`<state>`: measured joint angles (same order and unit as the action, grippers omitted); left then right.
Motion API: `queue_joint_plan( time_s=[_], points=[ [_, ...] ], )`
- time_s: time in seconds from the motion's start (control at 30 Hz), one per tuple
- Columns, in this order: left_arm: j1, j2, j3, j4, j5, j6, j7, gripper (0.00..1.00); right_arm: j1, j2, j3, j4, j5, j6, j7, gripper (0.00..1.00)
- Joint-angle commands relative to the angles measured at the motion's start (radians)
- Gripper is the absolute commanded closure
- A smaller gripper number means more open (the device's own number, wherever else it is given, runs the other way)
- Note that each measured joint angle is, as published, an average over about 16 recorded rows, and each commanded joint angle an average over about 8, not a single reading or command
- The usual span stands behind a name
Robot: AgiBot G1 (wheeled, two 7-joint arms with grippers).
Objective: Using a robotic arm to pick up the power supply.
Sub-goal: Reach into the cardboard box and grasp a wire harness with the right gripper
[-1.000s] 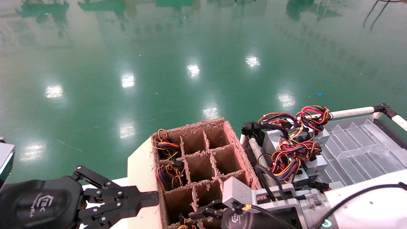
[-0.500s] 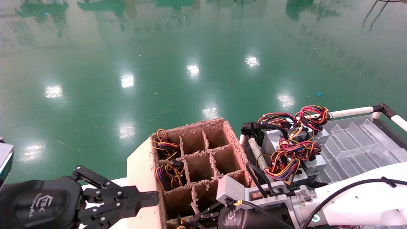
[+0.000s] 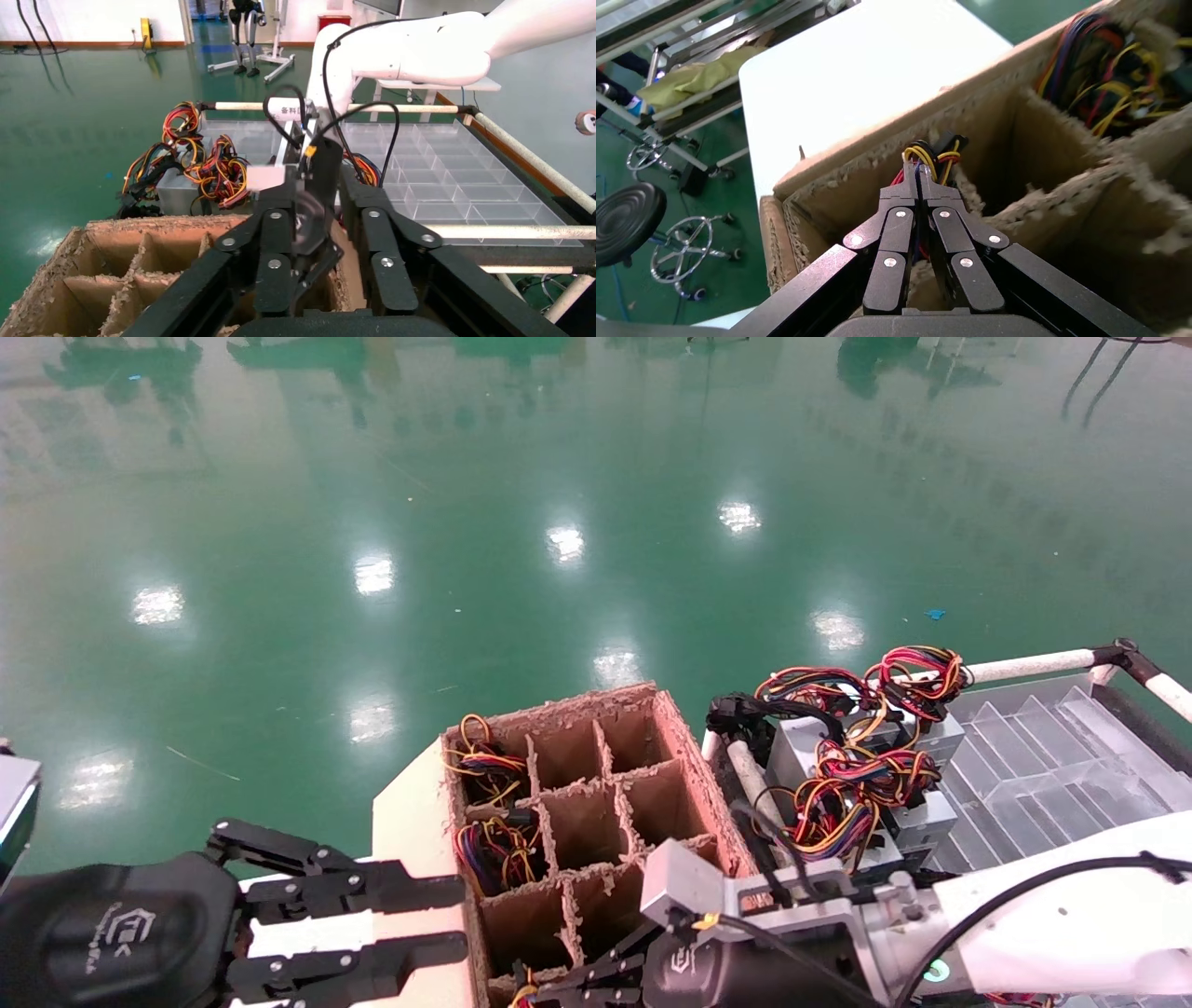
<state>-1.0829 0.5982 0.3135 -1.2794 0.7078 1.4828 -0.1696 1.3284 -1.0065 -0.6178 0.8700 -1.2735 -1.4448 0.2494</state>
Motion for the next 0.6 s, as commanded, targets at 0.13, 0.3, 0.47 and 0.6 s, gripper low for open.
queue_joint_plan(
  time_s=[0.13,0.3,0.47,0.6],
  points=[
    [0.000,0.000,0.000,0.000,0.000,0.000,0.000,0.18,-0.010,0.027,0.018,0.034,0.022,0.006,0.011,0.60],
    [0.000,0.000,0.000,0.000,0.000,0.000,0.000,0.18,-0.029,0.046,0.028,0.055,0.036,0.014,0.019,0.19],
    [0.000,0.000,0.001,0.000,0.000,0.000,0.000,0.18,-0.044,0.056,0.034,0.058,0.043,0.020,0.023,0.00],
    [0.000,0.000,0.001,0.000,0.000,0.000,0.000,0.18,-0.053,0.055,0.031,0.048,0.047,0.015,0.033,0.00]
  ],
)
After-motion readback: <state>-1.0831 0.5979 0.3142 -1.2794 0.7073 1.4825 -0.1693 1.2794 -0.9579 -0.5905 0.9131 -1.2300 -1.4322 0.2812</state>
